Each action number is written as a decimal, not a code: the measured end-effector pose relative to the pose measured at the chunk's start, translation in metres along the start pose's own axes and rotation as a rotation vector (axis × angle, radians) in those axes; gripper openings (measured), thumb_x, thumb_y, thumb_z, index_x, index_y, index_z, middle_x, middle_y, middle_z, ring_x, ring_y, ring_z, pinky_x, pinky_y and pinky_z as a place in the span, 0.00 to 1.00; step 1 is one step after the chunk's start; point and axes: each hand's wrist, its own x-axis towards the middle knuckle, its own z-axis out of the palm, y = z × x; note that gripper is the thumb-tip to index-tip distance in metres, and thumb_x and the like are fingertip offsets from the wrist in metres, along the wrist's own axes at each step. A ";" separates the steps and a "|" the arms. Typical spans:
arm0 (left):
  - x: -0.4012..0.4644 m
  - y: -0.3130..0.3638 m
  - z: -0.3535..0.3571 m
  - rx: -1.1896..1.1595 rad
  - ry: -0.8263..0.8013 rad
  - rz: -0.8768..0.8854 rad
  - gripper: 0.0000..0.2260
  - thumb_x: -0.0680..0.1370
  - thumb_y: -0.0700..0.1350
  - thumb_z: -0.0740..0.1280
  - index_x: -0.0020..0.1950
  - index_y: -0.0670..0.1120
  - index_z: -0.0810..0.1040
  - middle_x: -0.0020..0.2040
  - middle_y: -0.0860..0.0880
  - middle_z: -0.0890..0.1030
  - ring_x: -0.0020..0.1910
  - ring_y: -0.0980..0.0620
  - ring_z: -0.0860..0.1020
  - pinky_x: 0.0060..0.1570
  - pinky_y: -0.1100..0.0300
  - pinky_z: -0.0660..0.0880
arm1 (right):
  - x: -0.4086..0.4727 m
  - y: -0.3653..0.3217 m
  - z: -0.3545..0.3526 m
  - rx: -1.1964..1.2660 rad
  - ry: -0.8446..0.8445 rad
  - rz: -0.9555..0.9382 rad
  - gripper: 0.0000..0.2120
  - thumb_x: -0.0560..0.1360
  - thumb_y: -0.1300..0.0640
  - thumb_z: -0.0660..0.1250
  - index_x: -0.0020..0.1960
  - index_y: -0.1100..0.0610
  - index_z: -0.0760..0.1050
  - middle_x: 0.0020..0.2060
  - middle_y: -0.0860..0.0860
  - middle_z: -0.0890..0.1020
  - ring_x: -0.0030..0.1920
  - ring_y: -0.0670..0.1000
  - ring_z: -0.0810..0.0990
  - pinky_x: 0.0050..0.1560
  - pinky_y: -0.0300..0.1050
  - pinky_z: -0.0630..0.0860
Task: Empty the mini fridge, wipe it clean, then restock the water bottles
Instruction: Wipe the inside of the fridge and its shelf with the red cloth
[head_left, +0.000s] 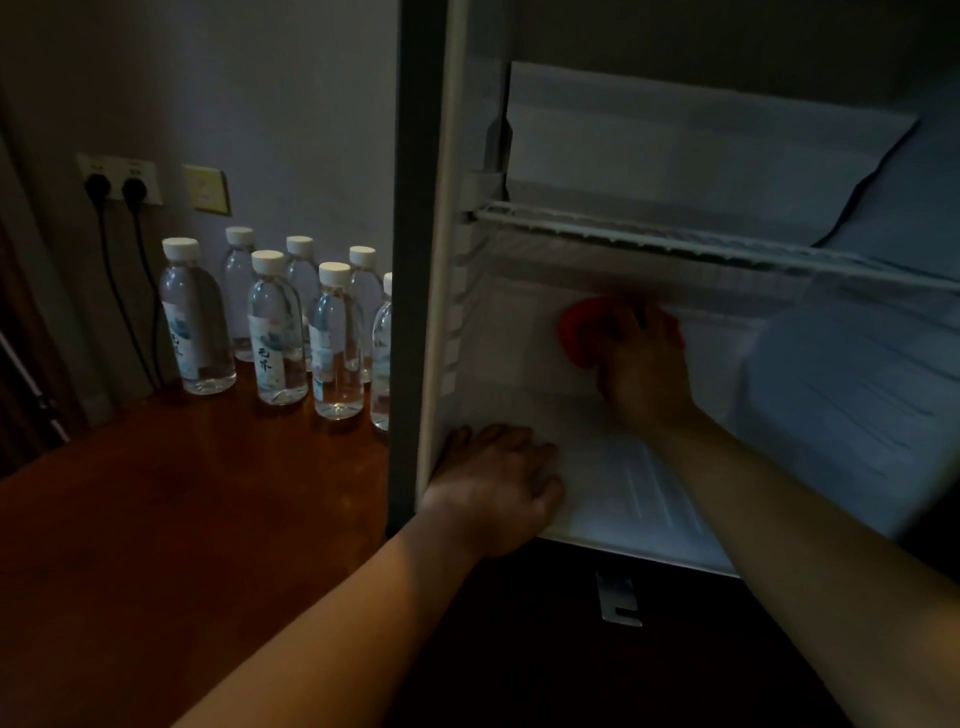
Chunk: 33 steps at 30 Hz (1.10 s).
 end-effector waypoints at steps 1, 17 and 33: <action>0.000 0.000 0.000 -0.003 -0.002 0.002 0.24 0.83 0.60 0.52 0.78 0.58 0.61 0.80 0.54 0.59 0.78 0.51 0.56 0.76 0.49 0.48 | -0.005 0.005 0.001 0.016 0.024 0.011 0.24 0.57 0.68 0.76 0.52 0.55 0.83 0.50 0.60 0.80 0.49 0.66 0.77 0.45 0.55 0.75; 0.003 -0.002 0.003 -0.034 0.042 0.036 0.23 0.82 0.60 0.55 0.77 0.57 0.64 0.77 0.51 0.64 0.76 0.48 0.59 0.73 0.46 0.50 | 0.035 -0.062 0.030 0.022 0.095 -0.299 0.14 0.72 0.52 0.61 0.48 0.54 0.84 0.47 0.57 0.82 0.44 0.66 0.79 0.38 0.53 0.78; 0.001 -0.002 0.004 -0.042 0.057 0.023 0.23 0.82 0.59 0.54 0.77 0.58 0.64 0.78 0.52 0.62 0.77 0.50 0.58 0.75 0.47 0.49 | 0.008 -0.020 0.025 -0.134 -0.194 -0.303 0.15 0.69 0.43 0.75 0.51 0.50 0.84 0.52 0.56 0.81 0.54 0.62 0.78 0.53 0.58 0.75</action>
